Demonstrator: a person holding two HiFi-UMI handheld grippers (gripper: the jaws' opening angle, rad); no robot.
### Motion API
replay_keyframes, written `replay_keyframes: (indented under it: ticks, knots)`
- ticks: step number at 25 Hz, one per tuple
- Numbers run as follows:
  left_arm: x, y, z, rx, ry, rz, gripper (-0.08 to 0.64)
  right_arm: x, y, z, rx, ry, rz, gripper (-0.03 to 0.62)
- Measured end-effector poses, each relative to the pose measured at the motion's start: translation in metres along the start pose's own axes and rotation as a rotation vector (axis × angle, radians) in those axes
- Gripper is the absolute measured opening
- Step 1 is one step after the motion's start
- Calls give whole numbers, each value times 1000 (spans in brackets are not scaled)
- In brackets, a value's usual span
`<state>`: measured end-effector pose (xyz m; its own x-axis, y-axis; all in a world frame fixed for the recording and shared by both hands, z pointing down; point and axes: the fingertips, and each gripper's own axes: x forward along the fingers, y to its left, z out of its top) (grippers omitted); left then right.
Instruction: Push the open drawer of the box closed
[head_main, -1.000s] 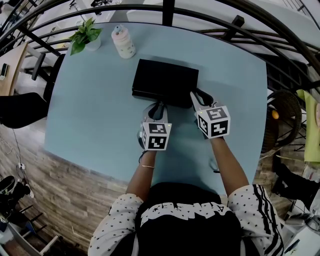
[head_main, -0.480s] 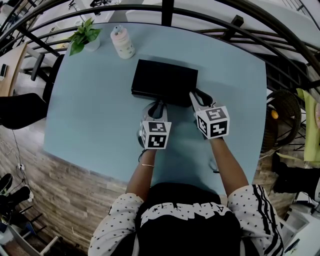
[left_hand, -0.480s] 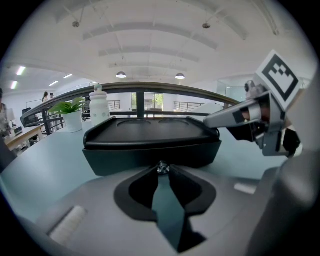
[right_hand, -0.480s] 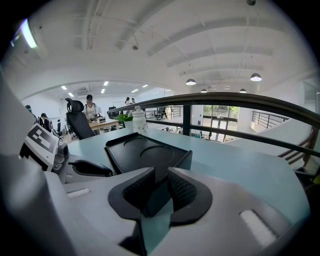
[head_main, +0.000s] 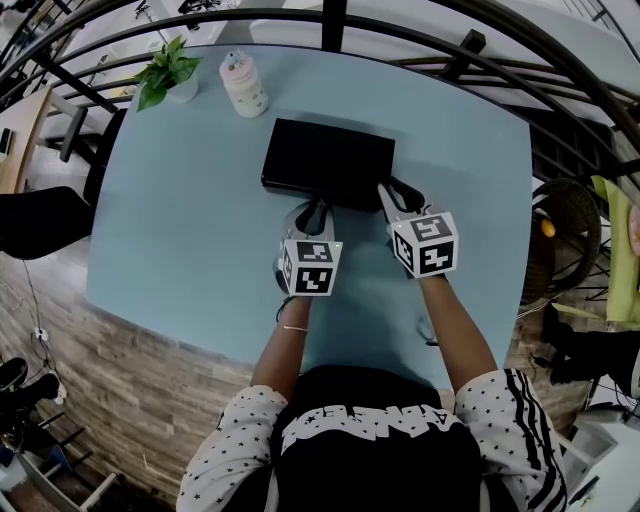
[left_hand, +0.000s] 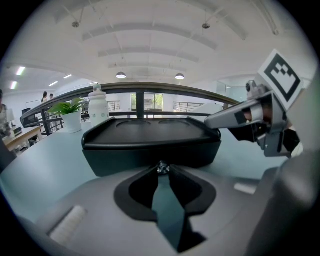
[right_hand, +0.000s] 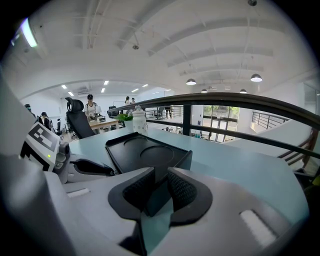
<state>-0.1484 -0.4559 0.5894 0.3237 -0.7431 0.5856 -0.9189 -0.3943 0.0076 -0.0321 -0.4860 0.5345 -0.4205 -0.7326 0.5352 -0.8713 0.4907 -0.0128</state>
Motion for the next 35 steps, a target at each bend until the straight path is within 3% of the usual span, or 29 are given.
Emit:
replay_keyframes:
  ticks: [24,35]
  knots:
    - [7,3,1,1,-10,0,0,3,1,-1,-8,-2,-10,63]
    - [-2,1,0,21,-23,-35,0,1,2,0,10,-26,-34,63]
